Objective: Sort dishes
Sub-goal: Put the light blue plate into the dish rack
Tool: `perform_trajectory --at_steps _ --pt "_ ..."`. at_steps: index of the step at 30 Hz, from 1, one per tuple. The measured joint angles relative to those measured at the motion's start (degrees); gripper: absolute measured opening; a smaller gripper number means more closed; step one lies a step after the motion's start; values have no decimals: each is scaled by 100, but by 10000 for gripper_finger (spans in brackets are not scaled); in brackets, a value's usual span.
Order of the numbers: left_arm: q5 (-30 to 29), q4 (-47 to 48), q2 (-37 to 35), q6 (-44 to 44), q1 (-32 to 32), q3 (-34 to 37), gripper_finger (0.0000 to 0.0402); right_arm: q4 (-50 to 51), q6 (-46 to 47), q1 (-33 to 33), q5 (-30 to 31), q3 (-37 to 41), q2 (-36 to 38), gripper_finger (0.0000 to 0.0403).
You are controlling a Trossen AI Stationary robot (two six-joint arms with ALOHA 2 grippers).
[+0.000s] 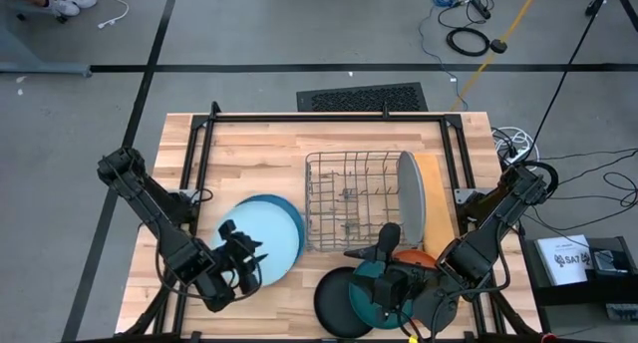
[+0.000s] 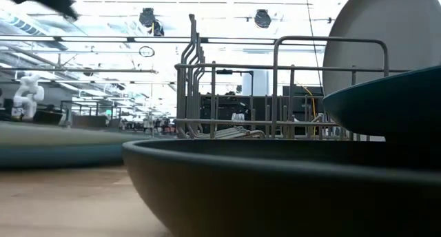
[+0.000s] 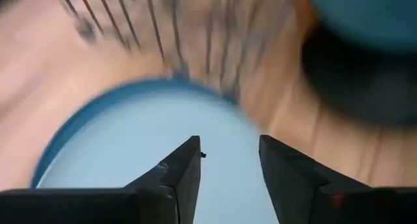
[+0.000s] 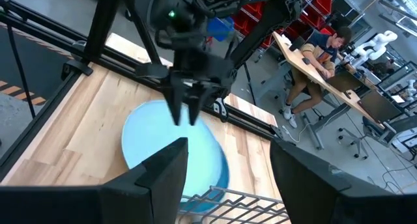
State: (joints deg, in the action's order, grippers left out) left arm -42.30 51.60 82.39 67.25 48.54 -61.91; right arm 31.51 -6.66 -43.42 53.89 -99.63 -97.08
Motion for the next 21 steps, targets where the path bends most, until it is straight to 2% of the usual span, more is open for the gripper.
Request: perform_trajectory --at_steps 4,9,15,21 --pt "1165 354 0 -61 -78 0 159 2 -2 -2 0 0 0 210" --pt "2387 272 0 -747 -43 0 160 4 0 0 0 0 0 210" --pt "3032 -263 185 -1563 195 0 161 22 0 40 -2 0 0 210" --pt "3545 -291 1016 -2008 322 4 190 27 0 82 -24 0 0 210"
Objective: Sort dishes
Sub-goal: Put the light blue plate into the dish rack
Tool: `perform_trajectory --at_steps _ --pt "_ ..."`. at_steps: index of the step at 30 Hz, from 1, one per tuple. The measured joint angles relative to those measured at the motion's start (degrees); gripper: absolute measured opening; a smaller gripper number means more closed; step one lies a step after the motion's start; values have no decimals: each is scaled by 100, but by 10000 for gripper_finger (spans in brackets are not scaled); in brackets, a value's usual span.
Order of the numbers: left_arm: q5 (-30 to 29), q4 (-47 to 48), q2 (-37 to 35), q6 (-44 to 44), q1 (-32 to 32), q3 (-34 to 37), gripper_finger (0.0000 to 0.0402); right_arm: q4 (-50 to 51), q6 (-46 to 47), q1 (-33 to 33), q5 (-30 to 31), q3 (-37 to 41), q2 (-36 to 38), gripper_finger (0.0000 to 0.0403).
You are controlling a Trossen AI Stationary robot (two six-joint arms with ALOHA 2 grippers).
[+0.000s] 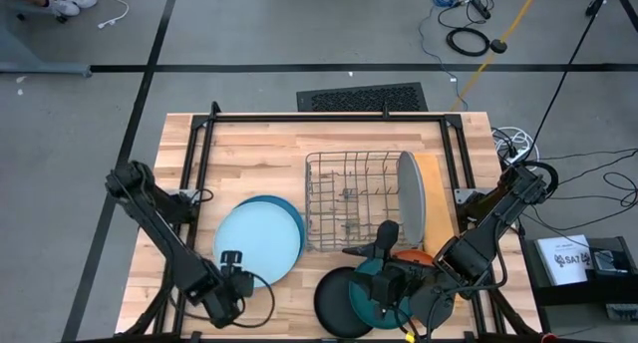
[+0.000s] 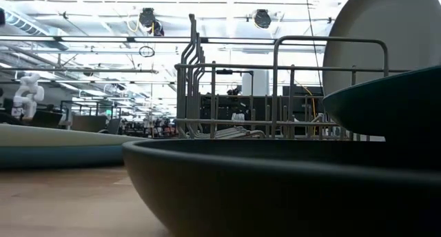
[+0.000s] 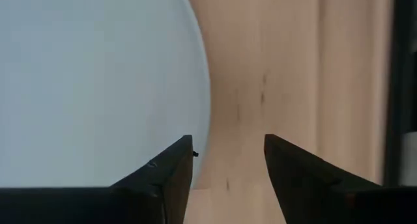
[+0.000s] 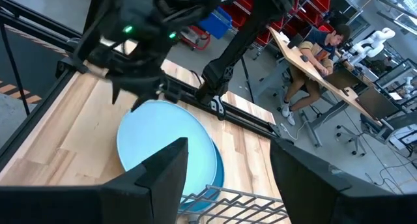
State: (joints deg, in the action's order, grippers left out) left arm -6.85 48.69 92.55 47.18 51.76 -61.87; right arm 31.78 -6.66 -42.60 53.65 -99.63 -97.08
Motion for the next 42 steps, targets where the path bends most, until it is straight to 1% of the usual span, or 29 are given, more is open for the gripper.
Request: perform_trajectory --at_steps 5,8,18,20,22,24,28,29,32,38,40,42 --pt "-69 4 381 -106 14 0 201 14 57 3 -85 0 0 210" --pt "-234 33 557 -107 12 0 201 16 50 10 -142 0 0 210" --pt "-326 118 1240 -107 0 -30 196 18 63 32 -144 0 0 210" --pt "-347 185 1281 1 -2 -39 182 18 63 32 -145 0 0 210" --pt "-485 315 1281 37 -3 -37 157 18 63 46 -146 0 0 210" --pt "-566 408 1287 39 -13 -49 121 21 72 60 -146 0 0 210" --pt "-613 404 1285 18 -39 -83 31 24 94 97 -146 0 0 210" --pt "-646 407 1281 18 -43 -81 18 33 104 97 -146 0 0 210" --pt "-651 516 1289 -12 -52 -129 13 40 149 100 -145 0 0 210" --pt "-446 789 1259 -144 -106 -377 5 49 149 101 -146 0 0 210" --pt "-464 790 1169 -135 -160 -476 5 49 149 101 -146 0 0 210" --pt "-637 778 1049 -101 -199 -596 4 47 150 101 -145 0 0 210"
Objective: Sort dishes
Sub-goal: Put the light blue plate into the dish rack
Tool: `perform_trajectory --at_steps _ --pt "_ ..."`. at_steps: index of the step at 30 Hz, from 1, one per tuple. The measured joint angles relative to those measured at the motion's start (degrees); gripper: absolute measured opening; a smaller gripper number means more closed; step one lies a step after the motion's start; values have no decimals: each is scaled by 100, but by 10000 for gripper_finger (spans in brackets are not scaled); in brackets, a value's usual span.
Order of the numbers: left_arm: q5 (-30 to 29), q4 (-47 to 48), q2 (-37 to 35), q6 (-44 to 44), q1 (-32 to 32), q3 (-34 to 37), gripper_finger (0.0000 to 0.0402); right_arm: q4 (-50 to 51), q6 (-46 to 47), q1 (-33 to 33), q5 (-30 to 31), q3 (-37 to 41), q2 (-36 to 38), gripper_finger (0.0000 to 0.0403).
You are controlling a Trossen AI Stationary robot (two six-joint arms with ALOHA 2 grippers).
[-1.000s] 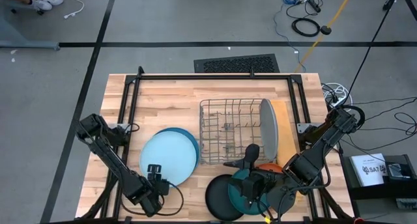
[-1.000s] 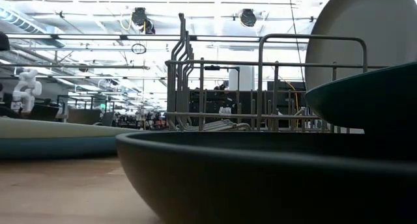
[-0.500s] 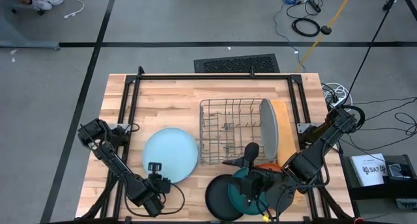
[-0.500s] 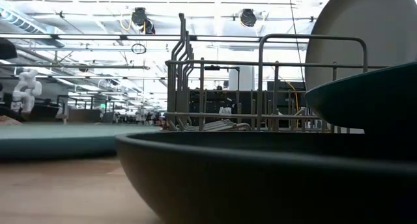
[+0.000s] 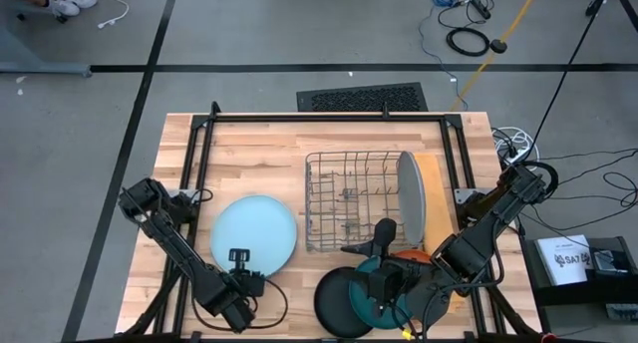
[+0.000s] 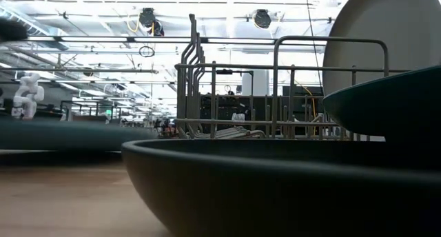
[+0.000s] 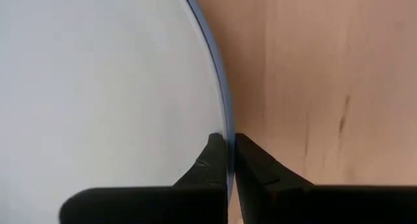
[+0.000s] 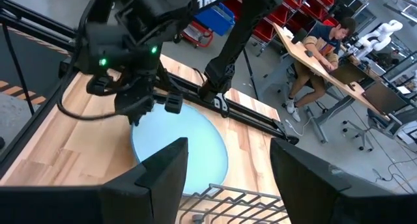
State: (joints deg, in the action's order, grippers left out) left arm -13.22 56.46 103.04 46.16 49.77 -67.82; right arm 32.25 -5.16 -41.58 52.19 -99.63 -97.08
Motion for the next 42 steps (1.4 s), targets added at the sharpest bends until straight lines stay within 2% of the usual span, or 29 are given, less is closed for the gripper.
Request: perform_trajectory --at_steps 5,13,17,21,24,27,30,36,40,42 --pt "-1002 -7 -551 280 -34 -178 2 0 1 0 -1 0 0 210" --pt "-3158 -55 -1457 1962 115 -180 0 11 1 0 -1 0 0 210" --pt "-3586 -380 -1511 2795 185 87 0 16 -3 0 -1 0 0 210" --pt "-3599 -1083 -1441 3399 195 711 0 20 -5 -2 -1 0 0 210" --pt "-3598 -1708 -1429 3453 191 1087 11 17 -3 -2 -1 0 0 210" --pt "-3617 -1881 -1429 3455 94 1175 45 13 10 -3 -1 0 0 210" --pt "-3449 -1837 -1429 3243 9 1175 98 -22 11 -4 -1 0 0 210" --pt "-2535 -1838 -1429 2397 -90 1175 196 -35 6 -4 -1 0 0 210" --pt "-1437 -1627 -1429 1727 -172 1175 214 -34 6 -4 -1 0 0 210" --pt "-1131 -1353 -1429 1667 -235 1175 215 -33 6 -4 -1 0 0 210"
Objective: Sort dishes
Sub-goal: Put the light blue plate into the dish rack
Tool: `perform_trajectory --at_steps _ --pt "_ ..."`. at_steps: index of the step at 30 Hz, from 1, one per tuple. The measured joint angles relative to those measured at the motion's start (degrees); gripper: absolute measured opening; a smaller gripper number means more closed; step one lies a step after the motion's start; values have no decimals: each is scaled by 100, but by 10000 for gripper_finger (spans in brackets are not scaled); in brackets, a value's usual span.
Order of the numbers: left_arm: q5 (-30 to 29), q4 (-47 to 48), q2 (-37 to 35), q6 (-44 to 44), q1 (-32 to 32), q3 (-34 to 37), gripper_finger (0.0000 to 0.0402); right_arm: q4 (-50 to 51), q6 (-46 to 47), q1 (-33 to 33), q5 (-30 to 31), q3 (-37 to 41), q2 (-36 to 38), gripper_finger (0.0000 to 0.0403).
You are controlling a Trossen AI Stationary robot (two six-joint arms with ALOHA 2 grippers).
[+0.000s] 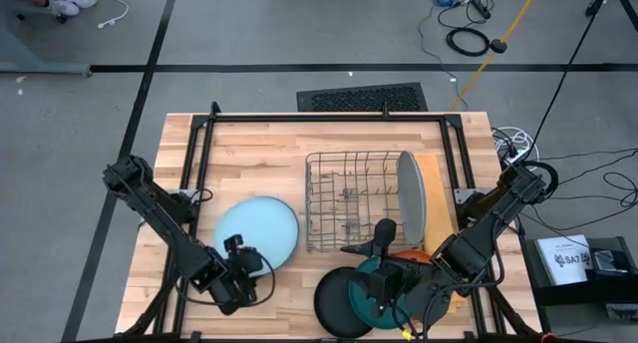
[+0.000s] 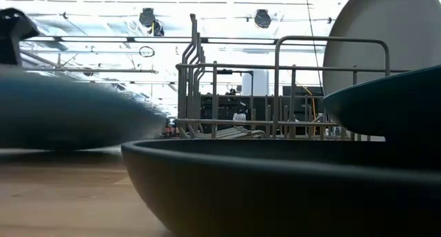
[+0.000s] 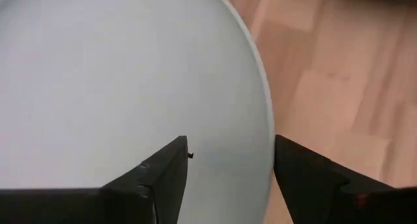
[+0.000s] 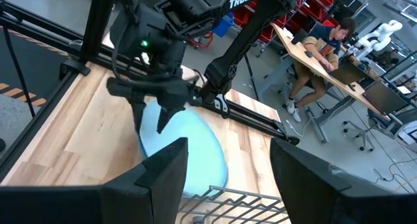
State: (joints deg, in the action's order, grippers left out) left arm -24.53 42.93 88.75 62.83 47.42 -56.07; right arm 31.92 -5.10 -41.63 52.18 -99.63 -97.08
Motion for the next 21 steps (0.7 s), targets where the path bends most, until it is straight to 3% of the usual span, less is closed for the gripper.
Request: perform_trajectory --at_steps 10,21 --pt "44 292 -2 -74 -306 80 216 4 -2 2 0 0 0 210" --pt "1303 568 11 -606 -473 610 217 55 2 2 0 0 0 210"
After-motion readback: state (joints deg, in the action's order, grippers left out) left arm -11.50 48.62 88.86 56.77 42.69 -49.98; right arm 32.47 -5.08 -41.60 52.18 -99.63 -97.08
